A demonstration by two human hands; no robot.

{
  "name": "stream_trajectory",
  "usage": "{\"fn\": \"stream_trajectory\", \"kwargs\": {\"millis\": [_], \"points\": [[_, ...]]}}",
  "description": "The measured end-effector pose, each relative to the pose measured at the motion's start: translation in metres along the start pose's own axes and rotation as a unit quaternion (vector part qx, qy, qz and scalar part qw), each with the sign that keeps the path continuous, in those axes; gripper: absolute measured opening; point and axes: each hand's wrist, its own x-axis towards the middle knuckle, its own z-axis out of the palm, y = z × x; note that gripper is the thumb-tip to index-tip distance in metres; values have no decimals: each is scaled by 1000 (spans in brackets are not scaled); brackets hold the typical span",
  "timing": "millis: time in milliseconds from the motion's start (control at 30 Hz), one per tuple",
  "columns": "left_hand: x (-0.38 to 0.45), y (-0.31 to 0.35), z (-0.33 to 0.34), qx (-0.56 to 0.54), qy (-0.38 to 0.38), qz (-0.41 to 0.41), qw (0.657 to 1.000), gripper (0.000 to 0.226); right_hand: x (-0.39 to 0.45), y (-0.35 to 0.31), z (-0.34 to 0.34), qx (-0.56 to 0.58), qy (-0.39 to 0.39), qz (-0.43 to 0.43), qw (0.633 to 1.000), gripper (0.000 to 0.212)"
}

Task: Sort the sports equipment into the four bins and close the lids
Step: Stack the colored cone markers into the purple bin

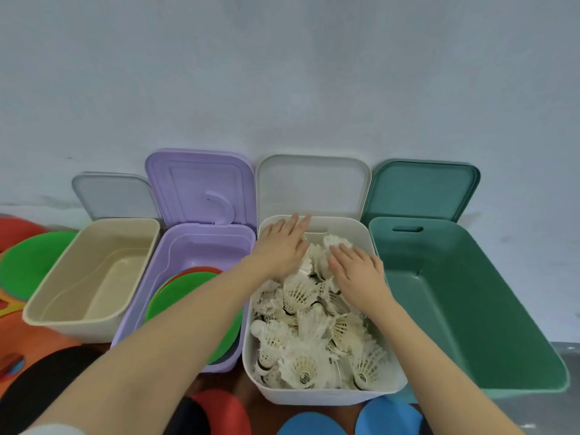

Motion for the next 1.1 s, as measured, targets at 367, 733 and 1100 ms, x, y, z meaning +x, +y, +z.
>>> {"fn": "stream_trajectory", "kwargs": {"millis": [367,733,1100], "points": [[-116,-15,-51,32,128,-15,991,44,-47,-61,-17,60,116,-62,989,33],[-250,-113,-52,19,115,-63,991,69,-102,-183,27,150,135,-164,966,37],[-396,-265,-29,-12,124,-129,984,47,-153,-347,116,224,98,-139,960,40]]}}
